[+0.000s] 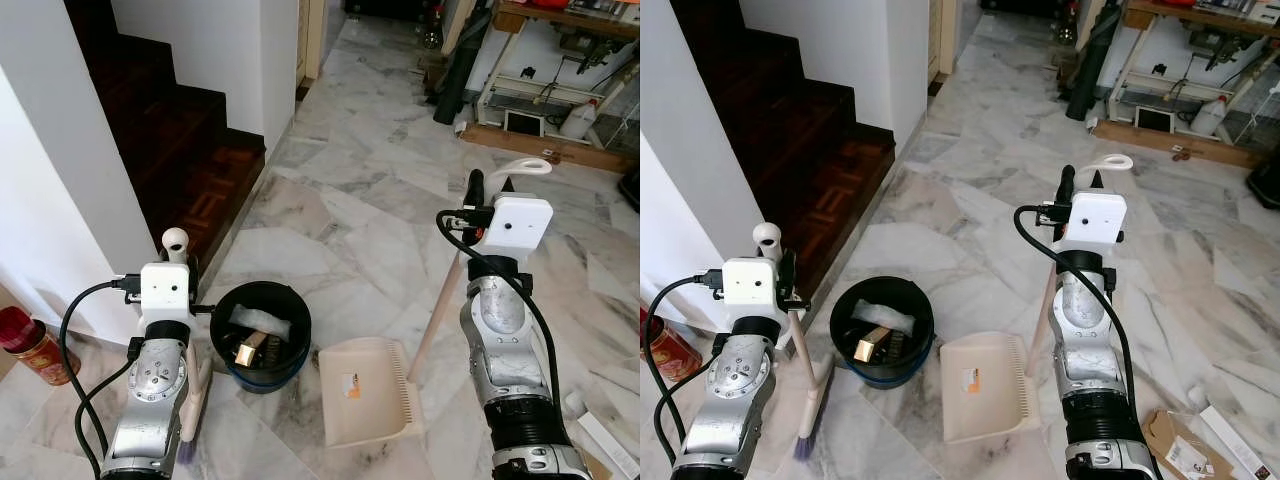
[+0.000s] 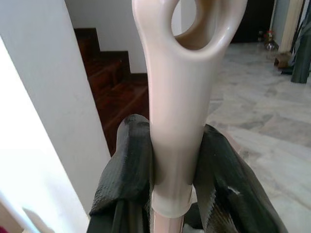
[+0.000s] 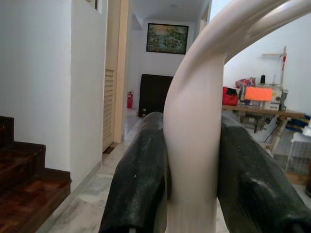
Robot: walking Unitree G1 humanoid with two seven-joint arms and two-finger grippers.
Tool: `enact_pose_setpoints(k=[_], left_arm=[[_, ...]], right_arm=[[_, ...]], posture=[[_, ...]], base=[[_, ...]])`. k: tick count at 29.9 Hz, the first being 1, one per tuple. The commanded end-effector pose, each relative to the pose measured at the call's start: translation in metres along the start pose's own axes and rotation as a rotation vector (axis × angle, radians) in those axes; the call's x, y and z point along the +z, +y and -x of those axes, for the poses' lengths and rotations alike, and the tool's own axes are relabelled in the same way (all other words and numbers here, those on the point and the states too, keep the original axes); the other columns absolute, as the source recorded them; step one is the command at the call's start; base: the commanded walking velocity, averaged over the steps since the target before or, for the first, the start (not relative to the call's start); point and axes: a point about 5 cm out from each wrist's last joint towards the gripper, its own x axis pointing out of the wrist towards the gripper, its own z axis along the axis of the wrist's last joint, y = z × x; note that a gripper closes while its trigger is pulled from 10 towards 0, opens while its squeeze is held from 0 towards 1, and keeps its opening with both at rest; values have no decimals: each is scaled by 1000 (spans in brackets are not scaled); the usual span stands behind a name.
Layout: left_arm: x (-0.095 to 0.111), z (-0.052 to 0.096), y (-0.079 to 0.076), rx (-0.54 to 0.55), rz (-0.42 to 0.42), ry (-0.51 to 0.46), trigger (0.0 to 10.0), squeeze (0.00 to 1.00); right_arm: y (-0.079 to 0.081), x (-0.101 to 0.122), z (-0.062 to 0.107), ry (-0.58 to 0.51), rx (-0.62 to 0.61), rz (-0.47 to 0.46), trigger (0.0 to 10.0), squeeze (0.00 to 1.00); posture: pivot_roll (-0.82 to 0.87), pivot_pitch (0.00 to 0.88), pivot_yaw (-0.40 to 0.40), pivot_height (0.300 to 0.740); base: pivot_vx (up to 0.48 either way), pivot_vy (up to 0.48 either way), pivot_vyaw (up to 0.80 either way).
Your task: Sweep floor
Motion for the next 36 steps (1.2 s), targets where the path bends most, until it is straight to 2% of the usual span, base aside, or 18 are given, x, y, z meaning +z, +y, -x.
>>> enact_pose_setpoints(k=[1, 17, 26, 29, 32, 36], left_arm=[[12, -2, -1, 1, 7, -50, 10000, 0], [11, -2, -2, 18, 21, -41, 10000, 0], [11, -3, -17, 22, 44, -42, 10000, 0], [11, -3, -21, 19, 51, -41, 10000, 0], [14, -4, -25, -21, 11, -60, 10000, 0], [10, -6, -19, -10, -8, -43, 10000, 0]], right_arm=[[-5, 3, -2, -21, -11, 3, 10000, 0], [-11, -5, -4, 14, -25, -21, 10000, 0], [-22, -4, -10, 14, -34, -57, 10000, 0], [-26, -3, -12, 4, -24, -41, 10000, 0], [-34, -5, -11, 7, -37, -26, 10000, 0], [-38, -13, -7, 35, -45, -21, 10000, 0]], posture=[[107, 82, -99, 740], [97, 99, -108, 740], [87, 87, -142, 740], [97, 77, -143, 740], [92, 72, -130, 740], [119, 69, -105, 740]], base=[[0, 0, 0], [0, 0, 0], [0, 0, 0], [0, 0, 0], [0, 0, 0], [0, 0, 0]])
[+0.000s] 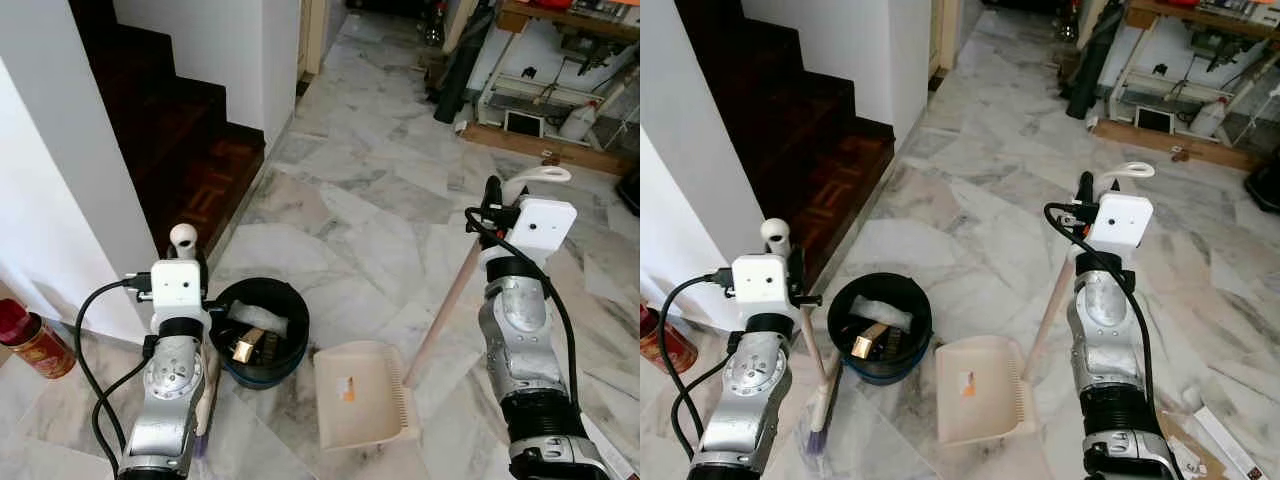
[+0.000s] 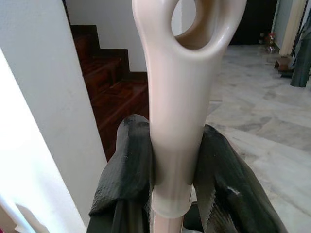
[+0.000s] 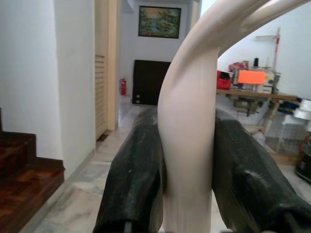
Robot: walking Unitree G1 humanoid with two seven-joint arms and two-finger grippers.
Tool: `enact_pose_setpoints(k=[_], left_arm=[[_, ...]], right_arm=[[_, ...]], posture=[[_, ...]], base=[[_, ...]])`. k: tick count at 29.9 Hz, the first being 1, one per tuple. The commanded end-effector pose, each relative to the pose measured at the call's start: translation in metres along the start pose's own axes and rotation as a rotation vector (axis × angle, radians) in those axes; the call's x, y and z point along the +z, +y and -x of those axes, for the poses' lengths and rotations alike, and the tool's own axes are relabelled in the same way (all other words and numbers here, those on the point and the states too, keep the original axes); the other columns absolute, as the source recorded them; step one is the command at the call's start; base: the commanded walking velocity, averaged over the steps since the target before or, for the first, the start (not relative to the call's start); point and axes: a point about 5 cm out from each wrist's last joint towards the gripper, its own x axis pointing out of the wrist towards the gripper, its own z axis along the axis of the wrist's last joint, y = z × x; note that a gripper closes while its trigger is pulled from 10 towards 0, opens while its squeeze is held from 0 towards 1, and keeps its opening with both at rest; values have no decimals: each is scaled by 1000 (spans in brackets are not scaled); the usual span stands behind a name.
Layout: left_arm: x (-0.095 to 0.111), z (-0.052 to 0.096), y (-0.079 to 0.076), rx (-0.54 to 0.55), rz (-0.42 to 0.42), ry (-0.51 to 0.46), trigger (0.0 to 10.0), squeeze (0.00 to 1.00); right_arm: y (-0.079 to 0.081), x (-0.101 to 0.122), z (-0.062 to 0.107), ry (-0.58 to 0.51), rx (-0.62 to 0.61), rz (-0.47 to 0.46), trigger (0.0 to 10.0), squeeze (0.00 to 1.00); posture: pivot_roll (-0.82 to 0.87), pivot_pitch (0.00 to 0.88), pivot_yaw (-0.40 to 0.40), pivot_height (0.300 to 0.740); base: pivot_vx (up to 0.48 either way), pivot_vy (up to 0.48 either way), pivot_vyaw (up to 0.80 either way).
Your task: Sweep floor
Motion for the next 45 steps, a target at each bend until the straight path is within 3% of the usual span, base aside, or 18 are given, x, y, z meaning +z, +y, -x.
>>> enact_pose_setpoints(k=[1, 5, 10, 12, 22, 26, 36, 45], left_arm=[[7, -5, -1, -12, -20, -36, 10000, 0], [16, -8, 18, -10, -60, -63, 10000, 0], [15, -14, 24, 7, -65, -66, 10000, 0], [14, -17, 30, 59, -28, -66, 10000, 0], [16, 1, 24, 132, 23, -62, 10000, 0], [17, 4, 22, 129, 30, -73, 10000, 0], [23, -9, 18, 49, 27, -92, 10000, 0], [19, -11, -1, -22, 62, -69, 10000, 0]], right_arm=[[-10, -1, 1, -4, -28, 4, 10000, 0], [-3, -13, 5, 42, -24, -4, 10000, 0], [4, -11, 2, 29, -16, -21, 10000, 0], [18, -10, 1, 25, 40, -51, 10000, 0], [32, -17, 1, 64, 126, -65, 10000, 0], [34, -18, -1, 66, 141, -64, 10000, 0], [36, -16, 2, 42, 73, -104, 10000, 0], [23, -13, 2, 22, 26, -86, 10000, 0]], posture=[[129, 64, -103, 740], [153, 39, -68, 740], [144, 45, -94, 740], [163, 46, -120, 740], [229, 60, -188, 740], [242, 44, -169, 740], [179, 47, -109, 740], [124, 52, -73, 740]], base=[[0, 0, 0], [0, 0, 0], [0, 0, 0], [0, 0, 0], [0, 0, 0], [0, 0, 0], [0, 0, 0], [0, 0, 0]])
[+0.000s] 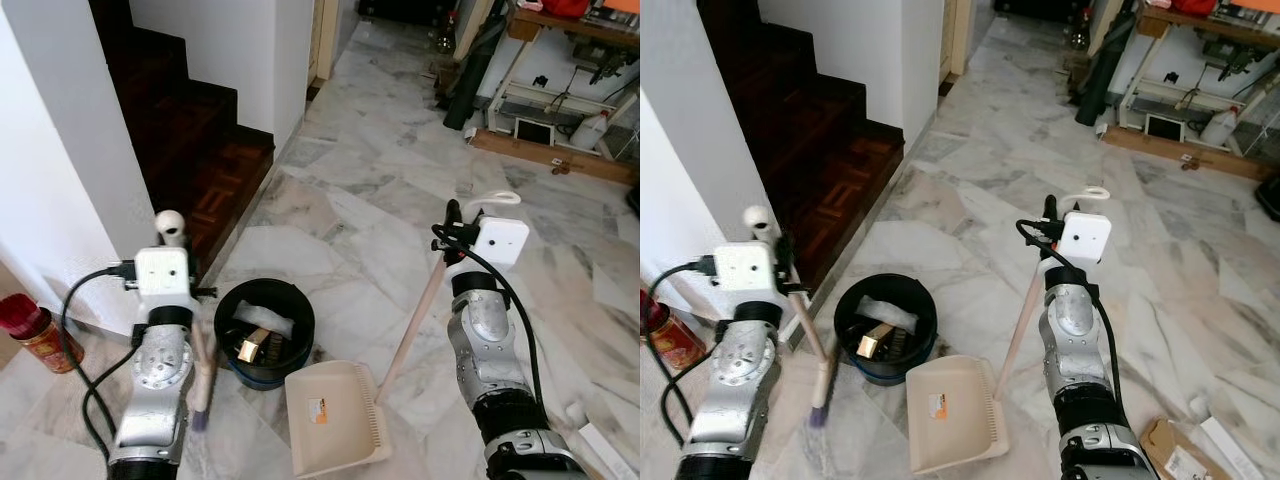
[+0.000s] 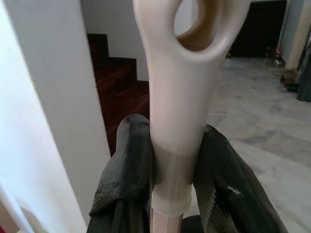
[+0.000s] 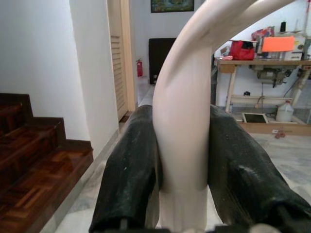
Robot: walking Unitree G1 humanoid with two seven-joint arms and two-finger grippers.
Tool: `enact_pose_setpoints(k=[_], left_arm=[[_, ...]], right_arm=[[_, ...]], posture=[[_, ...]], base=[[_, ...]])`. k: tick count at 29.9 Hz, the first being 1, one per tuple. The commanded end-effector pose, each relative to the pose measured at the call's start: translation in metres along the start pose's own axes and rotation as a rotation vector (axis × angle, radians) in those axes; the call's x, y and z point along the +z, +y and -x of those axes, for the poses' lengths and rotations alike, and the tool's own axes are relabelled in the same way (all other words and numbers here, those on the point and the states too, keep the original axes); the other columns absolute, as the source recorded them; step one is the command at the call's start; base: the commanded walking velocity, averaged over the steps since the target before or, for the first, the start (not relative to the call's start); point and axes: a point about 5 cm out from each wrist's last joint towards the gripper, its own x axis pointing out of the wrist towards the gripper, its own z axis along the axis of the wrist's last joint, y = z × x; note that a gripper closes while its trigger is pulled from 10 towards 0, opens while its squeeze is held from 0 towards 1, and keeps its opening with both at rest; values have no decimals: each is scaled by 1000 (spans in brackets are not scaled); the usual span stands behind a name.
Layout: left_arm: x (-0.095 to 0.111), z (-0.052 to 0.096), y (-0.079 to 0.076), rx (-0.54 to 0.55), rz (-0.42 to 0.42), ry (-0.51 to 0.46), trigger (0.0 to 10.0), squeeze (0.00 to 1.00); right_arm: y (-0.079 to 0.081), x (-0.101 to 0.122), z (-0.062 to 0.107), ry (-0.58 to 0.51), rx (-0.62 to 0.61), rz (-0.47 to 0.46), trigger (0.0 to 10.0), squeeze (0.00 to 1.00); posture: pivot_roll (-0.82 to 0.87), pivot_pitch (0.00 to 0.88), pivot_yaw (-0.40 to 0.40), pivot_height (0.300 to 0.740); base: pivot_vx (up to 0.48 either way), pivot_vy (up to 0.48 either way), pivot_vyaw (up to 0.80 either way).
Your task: Sweep floor
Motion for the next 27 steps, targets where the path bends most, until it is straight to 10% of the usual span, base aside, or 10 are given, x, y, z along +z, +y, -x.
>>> enact_pose_setpoints(k=[1, 27], left_arm=[[9, -5, -8, -38, 20, -45, 10000, 0], [10, -7, -14, -55, 33, -47, 10000, 0]], right_arm=[[-8, 14, -4, -66, -34, -6, 10000, 0], [-8, 12, 0, -47, -42, -3, 10000, 0]], posture=[[121, 53, -70, 740], [117, 86, -71, 740]], base=[[0, 0, 0], [-49, 0, 0]])
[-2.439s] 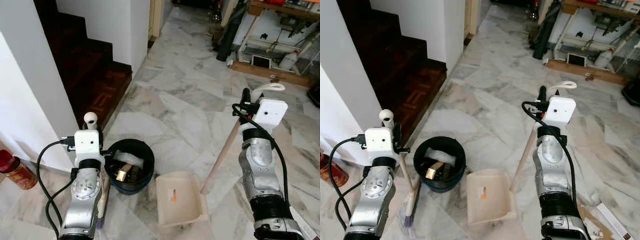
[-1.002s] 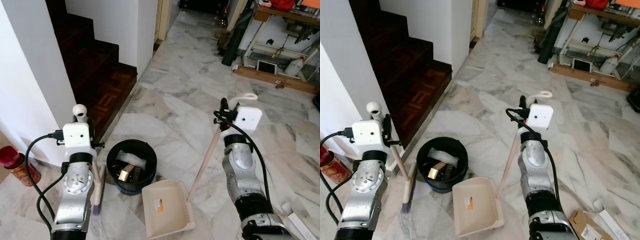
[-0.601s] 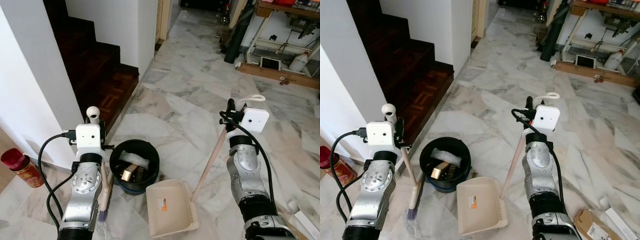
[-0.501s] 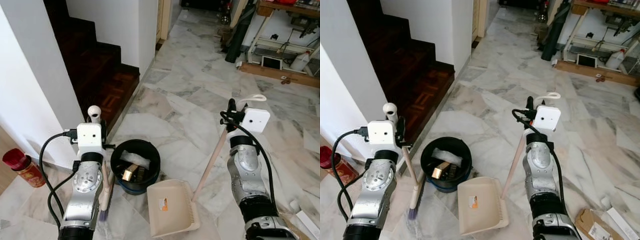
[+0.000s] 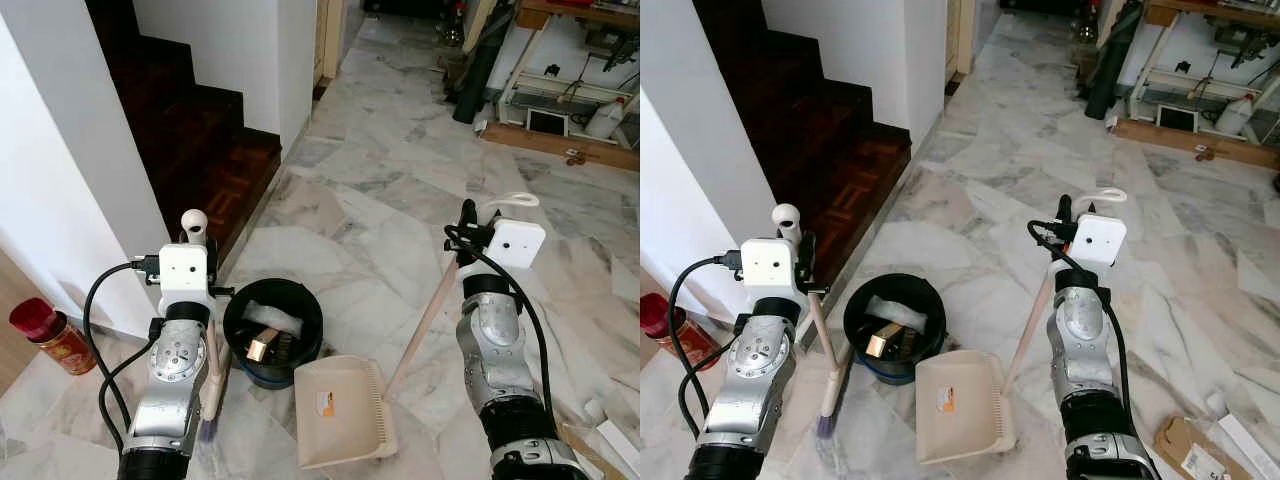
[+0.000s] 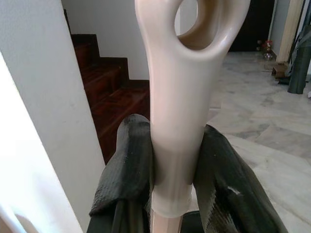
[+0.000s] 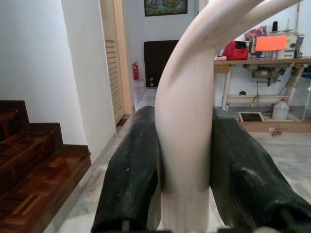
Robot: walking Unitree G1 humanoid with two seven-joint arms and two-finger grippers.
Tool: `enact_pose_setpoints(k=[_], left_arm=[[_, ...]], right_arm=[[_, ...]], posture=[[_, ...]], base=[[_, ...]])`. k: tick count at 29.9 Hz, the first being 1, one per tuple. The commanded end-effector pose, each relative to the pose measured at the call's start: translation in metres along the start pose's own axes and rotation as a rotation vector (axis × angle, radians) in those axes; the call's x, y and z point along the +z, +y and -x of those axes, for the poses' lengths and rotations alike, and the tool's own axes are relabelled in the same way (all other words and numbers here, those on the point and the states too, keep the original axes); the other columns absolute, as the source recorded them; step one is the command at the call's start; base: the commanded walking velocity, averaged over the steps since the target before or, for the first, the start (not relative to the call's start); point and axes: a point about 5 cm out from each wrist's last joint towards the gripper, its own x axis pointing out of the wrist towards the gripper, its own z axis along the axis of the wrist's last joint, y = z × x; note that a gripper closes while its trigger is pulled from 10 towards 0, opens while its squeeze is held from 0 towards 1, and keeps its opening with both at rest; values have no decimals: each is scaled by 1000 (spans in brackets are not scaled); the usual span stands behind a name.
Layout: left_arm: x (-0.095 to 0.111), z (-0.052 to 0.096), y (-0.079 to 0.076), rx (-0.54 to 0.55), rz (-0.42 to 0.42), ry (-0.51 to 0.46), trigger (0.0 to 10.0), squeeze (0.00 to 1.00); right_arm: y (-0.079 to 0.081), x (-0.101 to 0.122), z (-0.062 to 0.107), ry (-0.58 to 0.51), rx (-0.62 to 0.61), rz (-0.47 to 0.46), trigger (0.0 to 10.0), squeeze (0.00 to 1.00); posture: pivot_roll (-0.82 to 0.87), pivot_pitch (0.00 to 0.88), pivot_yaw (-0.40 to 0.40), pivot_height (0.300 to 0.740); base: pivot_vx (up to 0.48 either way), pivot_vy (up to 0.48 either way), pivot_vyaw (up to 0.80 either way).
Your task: Sweep floor
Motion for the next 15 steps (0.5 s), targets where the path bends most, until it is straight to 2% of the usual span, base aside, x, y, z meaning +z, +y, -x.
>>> enact_pose_setpoints(k=[1, 9, 15], left_arm=[[10, -2, -4, -8, 23, -50, 10000, 0], [8, 0, -3, -6, 24, -46, 10000, 0], [7, 0, -3, -1, 22, -39, 10000, 0]], right_arm=[[0, 9, -5, -32, -1, -8, 10000, 0], [3, 9, -5, -27, 9, -11, 10000, 0], [4, 9, -5, -24, 14, -12, 10000, 0]], posture=[[117, 87, -74, 740], [117, 89, -78, 740], [116, 90, -79, 740]], base=[[-289, 0, 0], [-267, 0, 0], [0, 0, 0]])
